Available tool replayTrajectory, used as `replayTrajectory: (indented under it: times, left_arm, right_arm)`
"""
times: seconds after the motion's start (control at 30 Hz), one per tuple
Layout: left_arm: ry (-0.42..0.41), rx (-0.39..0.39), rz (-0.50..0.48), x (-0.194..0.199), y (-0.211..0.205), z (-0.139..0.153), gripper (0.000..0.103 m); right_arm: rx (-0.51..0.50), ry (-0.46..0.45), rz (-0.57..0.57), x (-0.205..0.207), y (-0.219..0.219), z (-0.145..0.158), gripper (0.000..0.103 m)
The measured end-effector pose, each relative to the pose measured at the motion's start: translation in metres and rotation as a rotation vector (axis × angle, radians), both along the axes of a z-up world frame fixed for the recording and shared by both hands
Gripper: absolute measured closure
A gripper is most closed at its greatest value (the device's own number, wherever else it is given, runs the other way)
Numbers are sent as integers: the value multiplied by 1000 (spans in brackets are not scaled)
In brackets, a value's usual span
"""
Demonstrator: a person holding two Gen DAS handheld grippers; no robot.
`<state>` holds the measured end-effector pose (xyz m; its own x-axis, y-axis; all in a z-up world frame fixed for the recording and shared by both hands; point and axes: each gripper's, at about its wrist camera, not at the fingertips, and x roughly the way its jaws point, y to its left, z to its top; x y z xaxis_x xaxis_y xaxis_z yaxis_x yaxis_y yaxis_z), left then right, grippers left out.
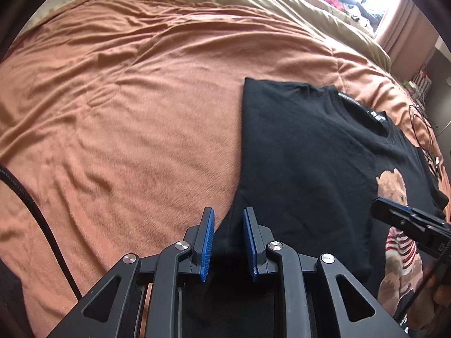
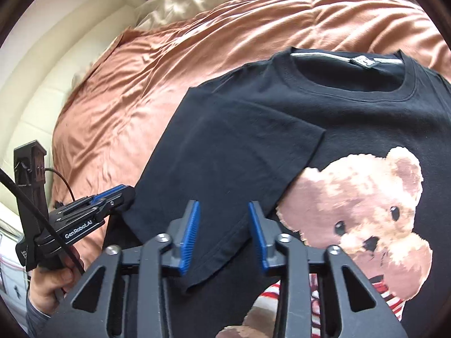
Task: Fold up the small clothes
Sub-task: 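Lay the folded flap flat and open the left gripper, then move the right gripper to the opposite side edge of the shirt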
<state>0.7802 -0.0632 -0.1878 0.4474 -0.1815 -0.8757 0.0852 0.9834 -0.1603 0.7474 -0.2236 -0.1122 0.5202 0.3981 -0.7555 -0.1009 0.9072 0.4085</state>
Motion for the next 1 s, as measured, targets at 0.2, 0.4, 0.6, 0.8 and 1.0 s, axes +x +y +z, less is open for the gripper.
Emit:
replayTrajectory:
  times: [0.2, 0.4, 0.6, 0.8, 1.0]
  left_arm:
    - [17, -1, 5, -11, 12, -7, 80]
    - [19, -22, 33, -25, 18, 5, 80]
    - [12, -45, 44, -55, 18, 26, 80]
    - [-12, -70, 50, -91, 16, 60, 80]
    - [-55, -80, 41, -131, 9, 103, 80]
  right_arm:
    - [-49, -13, 62, -13, 28, 0, 78]
    - [-161, 40, 96, -24, 47, -18, 88]
    - [-183, 83, 70, -45, 44, -8, 88]
    - [-173, 77, 18, -82, 24, 28, 88]
    - [-199, 51, -10, -131, 10, 66, 86]
